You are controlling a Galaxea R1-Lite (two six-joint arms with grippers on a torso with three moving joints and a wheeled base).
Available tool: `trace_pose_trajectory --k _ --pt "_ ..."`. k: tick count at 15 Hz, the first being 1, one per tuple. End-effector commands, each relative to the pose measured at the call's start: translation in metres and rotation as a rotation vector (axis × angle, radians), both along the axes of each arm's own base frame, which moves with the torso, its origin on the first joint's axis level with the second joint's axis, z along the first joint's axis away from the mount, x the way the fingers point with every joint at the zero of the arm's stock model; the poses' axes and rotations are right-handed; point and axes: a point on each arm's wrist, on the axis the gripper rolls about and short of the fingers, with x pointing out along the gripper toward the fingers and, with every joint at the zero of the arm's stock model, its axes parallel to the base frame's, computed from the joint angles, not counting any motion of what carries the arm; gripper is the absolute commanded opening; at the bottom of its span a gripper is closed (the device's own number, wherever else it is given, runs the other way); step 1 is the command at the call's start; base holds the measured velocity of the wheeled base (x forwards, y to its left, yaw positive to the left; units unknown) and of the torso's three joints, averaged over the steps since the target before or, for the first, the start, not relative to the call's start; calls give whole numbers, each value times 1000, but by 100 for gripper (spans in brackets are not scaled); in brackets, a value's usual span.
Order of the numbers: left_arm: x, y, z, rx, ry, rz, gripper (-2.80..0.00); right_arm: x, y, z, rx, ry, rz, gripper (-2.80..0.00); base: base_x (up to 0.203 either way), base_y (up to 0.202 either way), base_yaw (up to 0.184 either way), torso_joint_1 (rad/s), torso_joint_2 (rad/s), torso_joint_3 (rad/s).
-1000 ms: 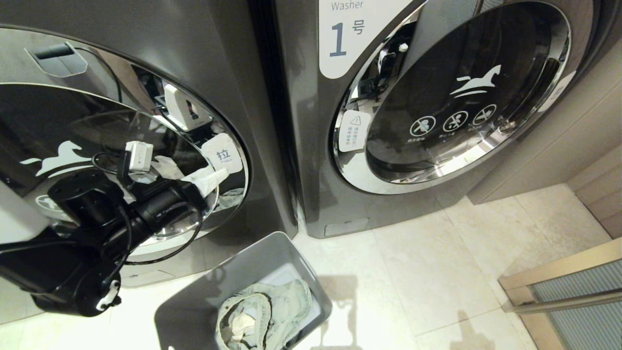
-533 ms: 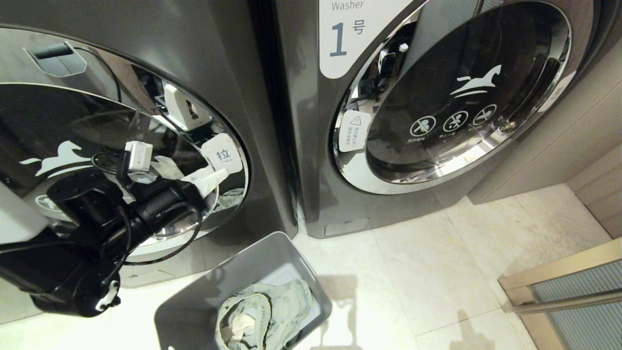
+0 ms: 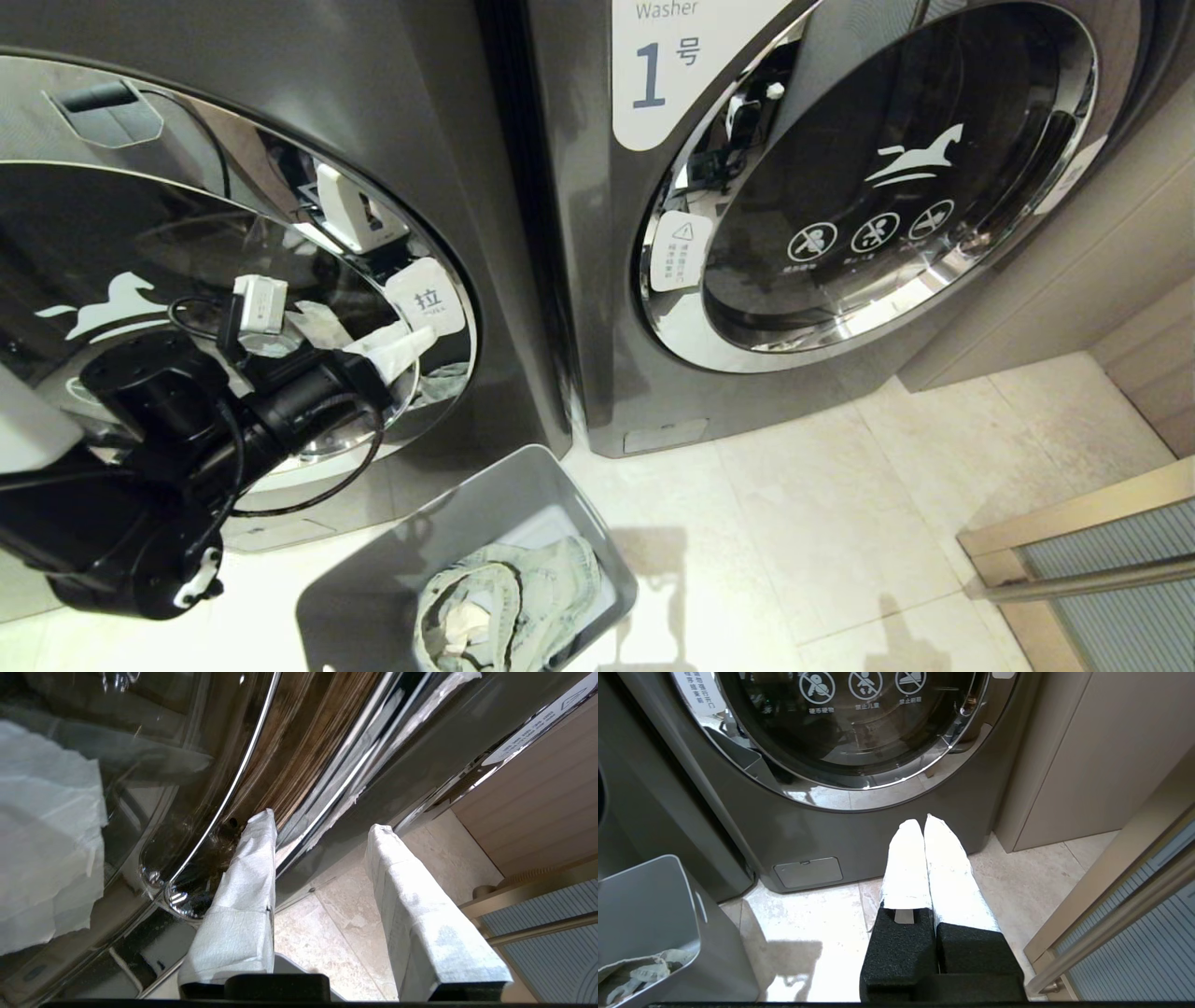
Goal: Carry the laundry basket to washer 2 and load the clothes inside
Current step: Open the lid of the washing machine
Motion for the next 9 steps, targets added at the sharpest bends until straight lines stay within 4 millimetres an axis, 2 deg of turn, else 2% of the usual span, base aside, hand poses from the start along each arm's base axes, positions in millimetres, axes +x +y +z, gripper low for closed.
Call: trace_pose_trajectory --k 1,9 --pt "-8 -20 1 -2 -3 -74 -280 4 0 -11 0 39 1 -280 0 0 0 0 0 0" --pt "-13 -14 -2 3 15 -44 -280 4 0 -11 0 39 1 -280 0 0 0 0 0 0"
